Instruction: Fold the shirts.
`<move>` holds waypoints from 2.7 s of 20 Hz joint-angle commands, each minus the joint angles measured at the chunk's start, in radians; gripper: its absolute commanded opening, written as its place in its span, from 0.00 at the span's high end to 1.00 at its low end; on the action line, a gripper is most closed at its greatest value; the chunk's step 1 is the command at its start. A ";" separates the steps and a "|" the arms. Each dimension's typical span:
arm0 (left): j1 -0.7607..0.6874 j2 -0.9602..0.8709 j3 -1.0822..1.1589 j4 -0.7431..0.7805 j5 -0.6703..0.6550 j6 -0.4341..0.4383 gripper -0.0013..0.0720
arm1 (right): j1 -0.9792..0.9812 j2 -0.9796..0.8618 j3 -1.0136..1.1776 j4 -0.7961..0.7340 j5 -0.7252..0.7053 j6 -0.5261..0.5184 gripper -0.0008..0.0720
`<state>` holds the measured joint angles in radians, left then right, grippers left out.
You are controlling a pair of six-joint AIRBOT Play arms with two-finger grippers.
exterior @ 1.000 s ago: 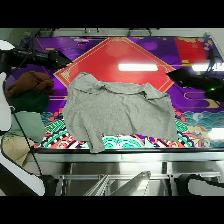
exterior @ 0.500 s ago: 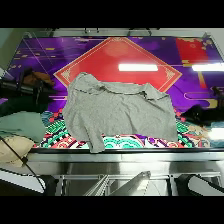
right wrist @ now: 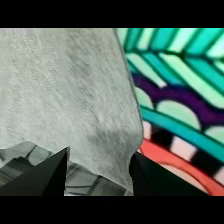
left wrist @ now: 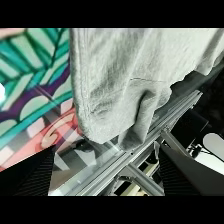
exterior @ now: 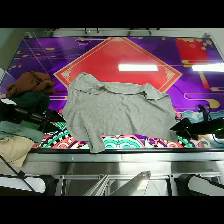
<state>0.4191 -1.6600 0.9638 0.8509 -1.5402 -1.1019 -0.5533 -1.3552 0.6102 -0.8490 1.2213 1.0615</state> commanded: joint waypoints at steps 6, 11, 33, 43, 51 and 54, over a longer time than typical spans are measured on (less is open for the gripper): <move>-0.216 0.005 -0.055 0.011 0.232 0.000 0.39 | 0.119 -0.082 -0.006 0.147 -0.055 -0.091 0.36; -0.268 0.011 0.058 0.036 0.141 0.003 0.96 | 0.089 -0.076 0.044 0.101 0.050 -0.104 0.81; 0.444 0.753 0.596 -1.409 -0.314 0.243 0.96 | -0.093 0.744 0.576 1.100 0.093 -0.262 0.97; 0.237 0.529 0.568 -0.754 -0.288 0.106 0.96 | -0.045 0.701 0.484 0.612 0.023 -0.168 0.97; -0.114 0.042 0.502 -0.376 -0.104 0.116 0.96 | 0.138 0.367 0.062 0.611 -0.242 -0.345 0.97; -0.157 -0.150 0.652 -0.371 -0.066 0.085 0.96 | 0.184 0.154 0.079 0.818 -0.290 -0.553 0.97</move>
<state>0.3210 -1.6333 1.5154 0.4118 -1.6627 -0.9909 -0.4171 -1.0256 0.7139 -0.1806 1.0115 0.6945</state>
